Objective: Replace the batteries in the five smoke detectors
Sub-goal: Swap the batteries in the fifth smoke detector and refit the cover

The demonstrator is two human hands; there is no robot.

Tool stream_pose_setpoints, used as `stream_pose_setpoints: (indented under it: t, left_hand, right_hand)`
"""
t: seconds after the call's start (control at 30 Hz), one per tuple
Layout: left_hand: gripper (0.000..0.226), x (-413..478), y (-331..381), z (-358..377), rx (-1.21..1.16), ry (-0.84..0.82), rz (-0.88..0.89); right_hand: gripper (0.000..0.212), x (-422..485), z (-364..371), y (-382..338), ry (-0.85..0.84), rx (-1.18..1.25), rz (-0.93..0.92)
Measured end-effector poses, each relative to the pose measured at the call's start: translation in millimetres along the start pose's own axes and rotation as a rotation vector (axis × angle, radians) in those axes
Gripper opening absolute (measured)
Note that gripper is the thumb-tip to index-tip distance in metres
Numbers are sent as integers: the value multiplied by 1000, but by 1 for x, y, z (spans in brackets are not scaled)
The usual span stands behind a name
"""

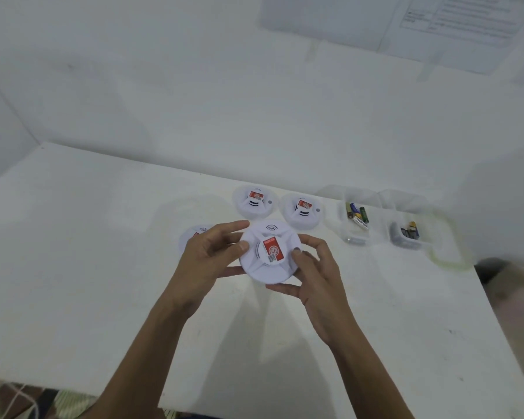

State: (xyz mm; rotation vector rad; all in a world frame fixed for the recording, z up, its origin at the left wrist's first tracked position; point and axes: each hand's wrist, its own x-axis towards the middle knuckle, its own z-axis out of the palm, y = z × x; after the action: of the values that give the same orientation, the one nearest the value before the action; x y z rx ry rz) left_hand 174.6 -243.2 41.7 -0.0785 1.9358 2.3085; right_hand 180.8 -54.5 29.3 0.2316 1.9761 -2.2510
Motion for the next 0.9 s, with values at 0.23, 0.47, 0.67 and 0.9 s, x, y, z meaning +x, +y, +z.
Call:
stream_pose_setpoints:
  t: [0.23, 0.47, 0.67, 0.9]
  left_hand:
    - [17, 21, -3, -48, -59, 278, 0]
    - [23, 69, -8, -110, -9, 391, 58]
    - [31, 123, -19, -167, 205, 406, 13]
    - [33, 163, -40, -204, 517, 351, -85]
  right_hand:
    - [21, 32, 57, -4, 38, -295, -141]
    - [19, 107, 124, 17, 98, -375, -127]
    - [25, 158, 174, 32, 43, -548, -99]
    - [38, 203, 203, 53, -31, -696, 58]
